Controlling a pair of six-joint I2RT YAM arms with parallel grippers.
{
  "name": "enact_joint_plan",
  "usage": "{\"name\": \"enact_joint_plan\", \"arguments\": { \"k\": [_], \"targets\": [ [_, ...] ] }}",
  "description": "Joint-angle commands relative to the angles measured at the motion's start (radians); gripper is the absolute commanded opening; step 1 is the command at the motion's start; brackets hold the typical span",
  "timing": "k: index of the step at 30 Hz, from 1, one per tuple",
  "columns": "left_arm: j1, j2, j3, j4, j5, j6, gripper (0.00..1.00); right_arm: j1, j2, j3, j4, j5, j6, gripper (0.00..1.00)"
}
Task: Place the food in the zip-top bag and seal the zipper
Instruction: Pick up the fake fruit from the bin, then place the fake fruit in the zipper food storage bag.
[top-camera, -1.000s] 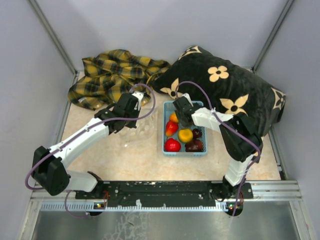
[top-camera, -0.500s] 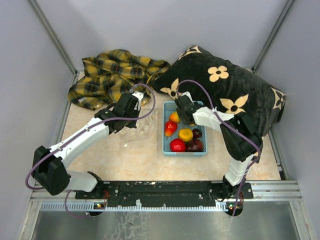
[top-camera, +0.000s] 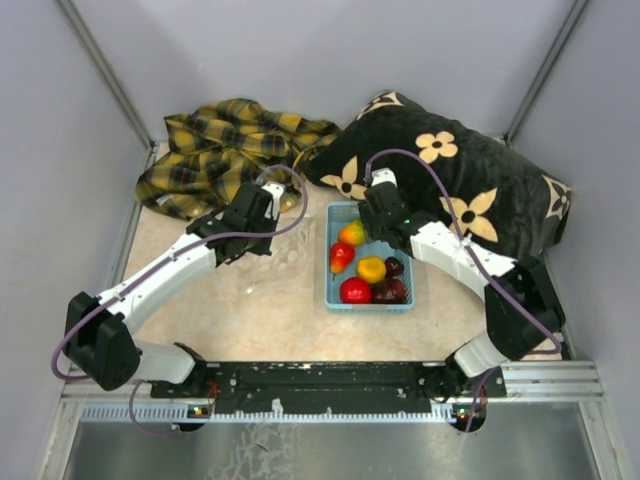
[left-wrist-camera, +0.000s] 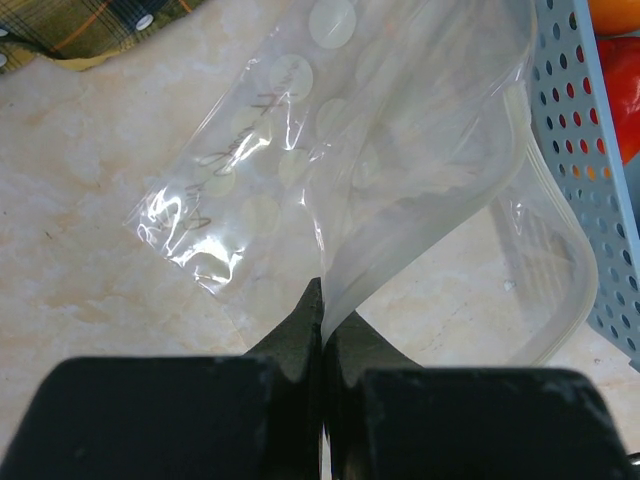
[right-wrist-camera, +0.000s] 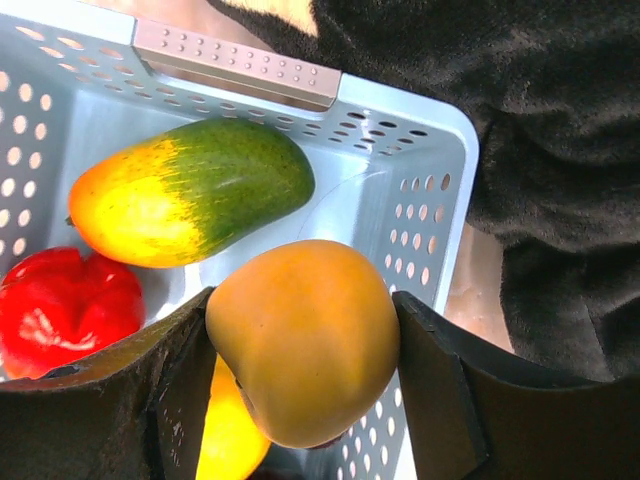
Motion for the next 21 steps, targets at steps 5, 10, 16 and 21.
{"name": "enact_joint_plan", "arguments": {
  "k": [5,10,16,21],
  "targets": [
    [0.019,0.02,0.072,-0.03,0.121,-0.036,0.0,0.092,-0.181,-0.051,0.097,-0.088,-0.009,0.28],
    [0.037,0.017,0.062,-0.036,0.128,-0.031,0.0,0.203,-0.263,-0.071,0.2,-0.176,-0.037,0.28],
    [0.05,-0.015,0.031,-0.018,0.162,-0.024,0.0,0.285,-0.32,-0.119,0.376,-0.395,-0.046,0.28],
    [0.058,-0.027,0.03,-0.011,0.211,-0.014,0.0,0.339,-0.292,-0.183,0.58,-0.486,-0.011,0.28]
  ]
}}
